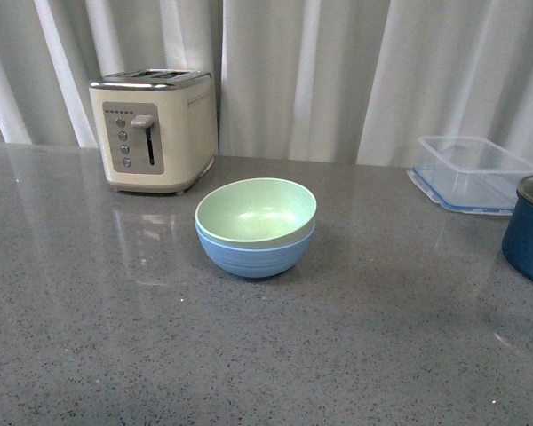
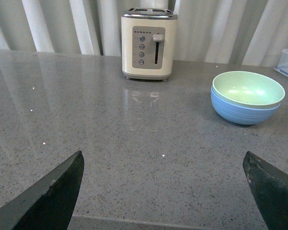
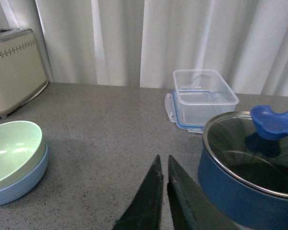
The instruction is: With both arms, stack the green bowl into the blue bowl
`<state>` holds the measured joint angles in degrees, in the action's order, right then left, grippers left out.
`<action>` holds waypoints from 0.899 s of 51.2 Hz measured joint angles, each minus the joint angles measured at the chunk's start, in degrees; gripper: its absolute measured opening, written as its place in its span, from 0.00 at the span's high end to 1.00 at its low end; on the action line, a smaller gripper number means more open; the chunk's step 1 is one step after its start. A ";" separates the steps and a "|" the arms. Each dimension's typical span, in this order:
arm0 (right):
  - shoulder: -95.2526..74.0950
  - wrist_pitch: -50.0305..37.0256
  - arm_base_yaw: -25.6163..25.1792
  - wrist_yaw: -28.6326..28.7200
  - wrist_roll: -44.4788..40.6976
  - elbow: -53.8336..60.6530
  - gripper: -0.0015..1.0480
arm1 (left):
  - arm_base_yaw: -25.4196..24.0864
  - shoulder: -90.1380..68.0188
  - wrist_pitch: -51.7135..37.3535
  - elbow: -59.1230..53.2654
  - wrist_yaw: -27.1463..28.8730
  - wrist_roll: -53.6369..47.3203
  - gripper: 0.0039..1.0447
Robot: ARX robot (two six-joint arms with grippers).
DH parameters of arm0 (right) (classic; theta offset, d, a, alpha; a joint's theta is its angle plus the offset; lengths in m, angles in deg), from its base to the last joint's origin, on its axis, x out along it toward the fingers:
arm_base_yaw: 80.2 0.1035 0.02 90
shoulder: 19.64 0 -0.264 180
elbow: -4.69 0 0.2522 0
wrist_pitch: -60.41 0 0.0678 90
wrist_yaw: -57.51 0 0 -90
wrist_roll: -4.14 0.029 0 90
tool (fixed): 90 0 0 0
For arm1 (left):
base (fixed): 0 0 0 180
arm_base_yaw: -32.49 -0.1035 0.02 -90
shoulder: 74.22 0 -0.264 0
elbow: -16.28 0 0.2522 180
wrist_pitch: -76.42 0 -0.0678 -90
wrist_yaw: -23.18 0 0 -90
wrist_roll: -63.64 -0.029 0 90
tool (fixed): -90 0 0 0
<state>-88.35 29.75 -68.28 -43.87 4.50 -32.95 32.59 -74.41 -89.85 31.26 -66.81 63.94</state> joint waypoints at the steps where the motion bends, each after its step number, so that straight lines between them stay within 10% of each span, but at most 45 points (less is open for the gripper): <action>1: 0.92 -0.22 -0.37 0.31 -0.26 0.87 0.99 | 0.00 0.00 0.00 0.00 0.00 0.00 0.06; 46: 30.36 9.79 -11.78 11.23 -0.20 20.68 0.99 | 0.00 0.00 0.00 0.00 0.00 0.00 0.06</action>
<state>-57.99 39.54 -80.06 -32.63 4.30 -12.27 32.59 -74.41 -89.85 31.26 -66.81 63.94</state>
